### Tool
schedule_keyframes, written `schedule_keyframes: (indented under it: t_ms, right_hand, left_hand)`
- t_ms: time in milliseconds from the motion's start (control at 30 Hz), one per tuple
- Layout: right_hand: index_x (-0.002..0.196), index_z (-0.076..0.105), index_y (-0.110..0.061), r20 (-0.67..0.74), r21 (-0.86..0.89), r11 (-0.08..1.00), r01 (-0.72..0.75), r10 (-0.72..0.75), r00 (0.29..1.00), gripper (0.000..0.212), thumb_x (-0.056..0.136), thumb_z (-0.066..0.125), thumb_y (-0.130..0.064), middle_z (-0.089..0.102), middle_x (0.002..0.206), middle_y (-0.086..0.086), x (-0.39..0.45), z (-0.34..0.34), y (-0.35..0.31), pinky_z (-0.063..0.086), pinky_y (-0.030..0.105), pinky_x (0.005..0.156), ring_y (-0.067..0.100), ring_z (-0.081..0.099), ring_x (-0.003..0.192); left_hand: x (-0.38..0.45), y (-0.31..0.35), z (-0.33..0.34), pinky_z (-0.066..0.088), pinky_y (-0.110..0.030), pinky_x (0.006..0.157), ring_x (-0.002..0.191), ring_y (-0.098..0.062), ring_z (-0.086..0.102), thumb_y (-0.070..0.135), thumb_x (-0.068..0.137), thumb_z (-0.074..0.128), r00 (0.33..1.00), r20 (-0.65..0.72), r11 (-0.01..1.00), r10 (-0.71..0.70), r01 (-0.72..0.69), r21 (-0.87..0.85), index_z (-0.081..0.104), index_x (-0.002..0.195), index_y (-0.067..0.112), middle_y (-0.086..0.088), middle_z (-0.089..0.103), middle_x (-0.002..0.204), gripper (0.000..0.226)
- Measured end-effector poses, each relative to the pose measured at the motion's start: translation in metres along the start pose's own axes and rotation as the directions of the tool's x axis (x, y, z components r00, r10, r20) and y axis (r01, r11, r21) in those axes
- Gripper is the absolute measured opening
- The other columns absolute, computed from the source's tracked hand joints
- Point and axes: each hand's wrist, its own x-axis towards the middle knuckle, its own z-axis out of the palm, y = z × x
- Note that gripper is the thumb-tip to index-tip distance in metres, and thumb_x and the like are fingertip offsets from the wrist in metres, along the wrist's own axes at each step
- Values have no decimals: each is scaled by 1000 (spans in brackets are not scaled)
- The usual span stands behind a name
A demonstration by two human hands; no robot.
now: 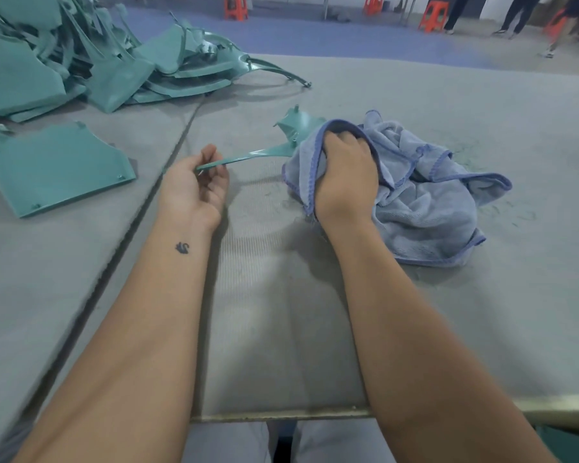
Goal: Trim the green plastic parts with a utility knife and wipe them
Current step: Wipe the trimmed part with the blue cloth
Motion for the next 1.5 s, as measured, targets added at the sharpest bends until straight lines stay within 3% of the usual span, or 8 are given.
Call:
schedule_keyframes:
  t_ms: [467,567,733,1033,1200,1267,1367,1500]
  right_hand:
    - [79,66,1,-210,20,922,386,-373,904,16,65,62,9,64,79,17,-13,1,-34,48,39,69,34,61,75]
    - [79,66,-2,-212,86,911,404,-379,901,16,68,63,9,64,78,12,-11,2,-29,45,37,70,32,59,75]
    - [77,65,-5,-214,111,926,361,-332,918,11,73,65,6,64,76,8,-7,2,-23,43,33,66,29,57,72]
    - [95,63,-18,119,-12,1000,-4,5,993,19,83,51,-10,64,106,2,6,7,14,42,36,83,27,54,103]
    - [81,54,-17,54,144,967,-210,204,977,12,83,46,-8,61,92,-1,5,2,18,42,33,72,17,51,84]
    - [96,57,-13,76,148,974,-171,161,984,15,82,54,-11,60,103,5,6,0,17,43,34,78,21,53,93]
    - [120,50,-6,276,-125,992,9,26,961,43,81,61,-22,56,118,14,5,3,9,42,39,90,32,54,107]
    - [134,49,-20,593,-58,981,187,-116,797,44,90,43,-20,48,139,5,-7,7,-6,27,42,106,29,40,129]
  left_hand:
    - [-5,-23,9,57,-24,81,79,-13,63,14,103,42,982,175,982,71,-100,161,63,93,3,-8,65,88,26]
    - [-7,-23,11,54,-17,57,63,-9,63,21,104,39,986,132,979,103,-124,160,63,89,4,-5,65,77,34]
    - [-6,-17,12,48,-17,47,48,-11,62,32,106,29,983,11,978,185,-185,95,58,79,4,-3,63,53,49]
    - [3,14,-7,27,-12,32,35,-7,48,31,106,16,979,-77,980,190,-194,-40,46,71,14,3,47,40,49]
    - [3,19,-15,24,-13,32,34,-6,43,40,105,20,986,-61,973,154,-162,-165,46,70,17,3,47,45,49]
    - [3,21,-13,29,-13,33,35,-7,47,45,105,18,982,-57,943,182,-191,-274,47,69,14,1,49,45,56]
    - [2,26,-10,37,-14,35,41,-14,57,51,102,14,965,-8,873,260,-239,-426,49,70,8,-8,57,53,64]
    - [-2,22,-5,53,-25,43,78,-26,69,50,100,15,960,64,792,273,-186,-582,50,73,-1,-23,68,74,67]
